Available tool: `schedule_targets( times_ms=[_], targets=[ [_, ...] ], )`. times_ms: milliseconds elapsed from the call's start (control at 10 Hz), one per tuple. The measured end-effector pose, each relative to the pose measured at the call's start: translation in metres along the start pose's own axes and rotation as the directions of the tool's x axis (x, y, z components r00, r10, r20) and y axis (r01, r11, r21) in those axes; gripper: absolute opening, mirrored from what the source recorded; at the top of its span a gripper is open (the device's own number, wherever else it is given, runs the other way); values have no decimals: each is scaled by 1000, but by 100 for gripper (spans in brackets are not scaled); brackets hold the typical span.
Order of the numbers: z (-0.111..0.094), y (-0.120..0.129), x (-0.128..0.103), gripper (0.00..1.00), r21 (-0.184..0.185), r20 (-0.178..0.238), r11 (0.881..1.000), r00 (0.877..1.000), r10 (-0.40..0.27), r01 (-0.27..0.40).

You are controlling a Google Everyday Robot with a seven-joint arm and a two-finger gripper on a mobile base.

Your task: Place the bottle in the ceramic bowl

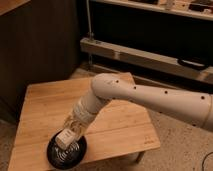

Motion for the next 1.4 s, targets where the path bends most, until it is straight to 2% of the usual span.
schedule_targets(
  times_ms=[600, 800, 1100, 1400],
  targets=[
    [1, 0, 1, 0, -5, 3, 1000, 1000, 0, 0],
    [16, -5, -2, 0, -32, 40, 999, 999, -35, 36],
    [49, -24, -8, 0, -47, 112, 993, 988, -103, 109],
    [72, -15, -8, 0, -92, 171, 984, 976, -133, 151]
  ],
)
